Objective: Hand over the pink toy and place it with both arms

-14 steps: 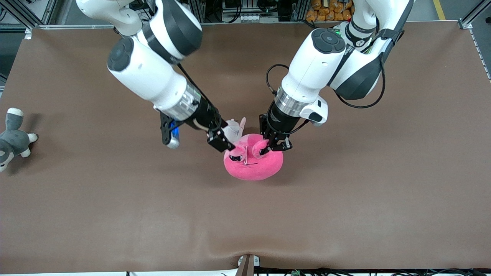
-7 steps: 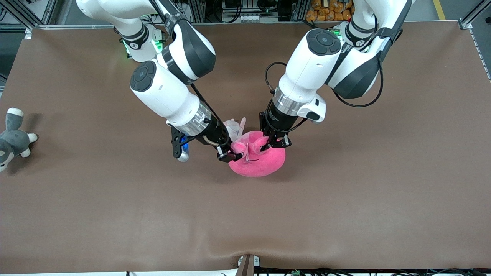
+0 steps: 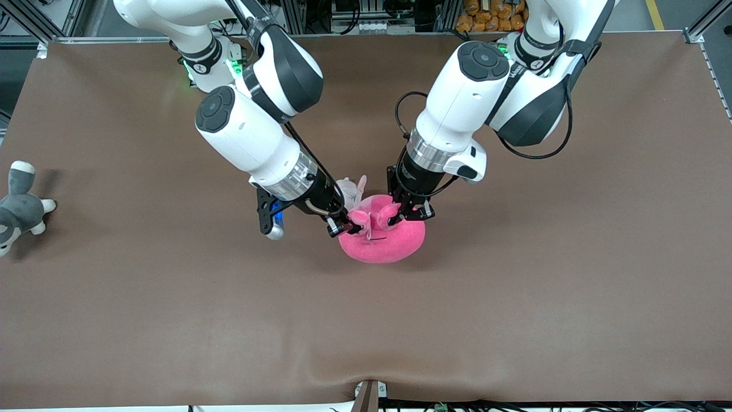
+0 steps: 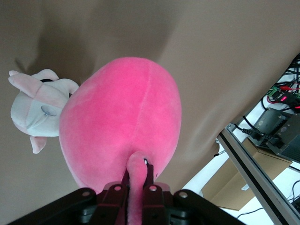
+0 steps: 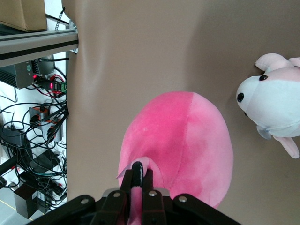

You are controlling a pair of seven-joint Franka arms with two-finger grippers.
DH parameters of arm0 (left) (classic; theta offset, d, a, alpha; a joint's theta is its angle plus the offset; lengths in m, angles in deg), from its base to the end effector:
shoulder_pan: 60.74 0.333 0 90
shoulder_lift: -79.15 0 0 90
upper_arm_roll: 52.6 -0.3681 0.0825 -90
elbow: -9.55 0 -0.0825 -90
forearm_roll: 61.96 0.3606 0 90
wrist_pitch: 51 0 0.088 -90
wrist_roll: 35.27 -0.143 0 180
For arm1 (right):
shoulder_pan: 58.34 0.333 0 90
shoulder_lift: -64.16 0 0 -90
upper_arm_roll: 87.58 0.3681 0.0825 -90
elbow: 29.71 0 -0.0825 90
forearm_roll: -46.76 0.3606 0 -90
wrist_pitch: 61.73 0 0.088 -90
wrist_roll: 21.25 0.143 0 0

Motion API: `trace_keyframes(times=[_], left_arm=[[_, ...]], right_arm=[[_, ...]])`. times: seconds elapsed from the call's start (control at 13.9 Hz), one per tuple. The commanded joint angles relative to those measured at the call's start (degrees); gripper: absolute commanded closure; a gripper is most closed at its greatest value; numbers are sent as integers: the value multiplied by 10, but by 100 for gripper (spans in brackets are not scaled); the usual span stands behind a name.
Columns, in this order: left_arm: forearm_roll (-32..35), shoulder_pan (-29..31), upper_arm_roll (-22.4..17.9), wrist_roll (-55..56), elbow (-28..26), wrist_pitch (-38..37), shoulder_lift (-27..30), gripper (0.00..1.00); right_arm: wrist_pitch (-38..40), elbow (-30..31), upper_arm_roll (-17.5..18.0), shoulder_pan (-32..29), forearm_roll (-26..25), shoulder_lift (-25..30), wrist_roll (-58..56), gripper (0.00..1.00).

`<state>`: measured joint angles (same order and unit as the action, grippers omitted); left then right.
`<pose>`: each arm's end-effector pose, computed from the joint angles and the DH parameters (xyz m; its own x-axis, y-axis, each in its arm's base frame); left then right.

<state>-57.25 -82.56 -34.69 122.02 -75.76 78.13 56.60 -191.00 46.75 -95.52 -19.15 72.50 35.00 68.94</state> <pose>0.5779 -0.4247 0.5187 -0.4173 0.8318 -0.3660 0.8681 0.4840 0.1104 0.6234 0.4355 0.5073 0.3941 -0.8463 -0.3583 -0.8945 -0.2638 -0.3609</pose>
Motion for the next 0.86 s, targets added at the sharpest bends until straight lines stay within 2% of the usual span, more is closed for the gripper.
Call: trace_keyframes(times=[0.0, 0.22, 0.43, 0.65, 0.79], left_arm=[[55, -7, -2, 73, 6, -15, 7, 0], [58, 0, -2, 71, 5, -19, 7, 0], [58, 25, -6, 54, 6, -19, 7, 0], [58, 54, -6, -28, 2, -19, 4, 0], [58, 74, -5, -119, -9, -19, -2, 0]], right_arm=[[24, -19, 0, -8, -1, 1, 3, 100], [114, -64, 3, -52, 4, 1, 0, 100], [165, -76, 4, -90, 9, 6, -22, 100], [247, -76, 3, -159, 58, 20, -109, 100], [303, -75, 1, -202, 62, 22, -164, 100]])
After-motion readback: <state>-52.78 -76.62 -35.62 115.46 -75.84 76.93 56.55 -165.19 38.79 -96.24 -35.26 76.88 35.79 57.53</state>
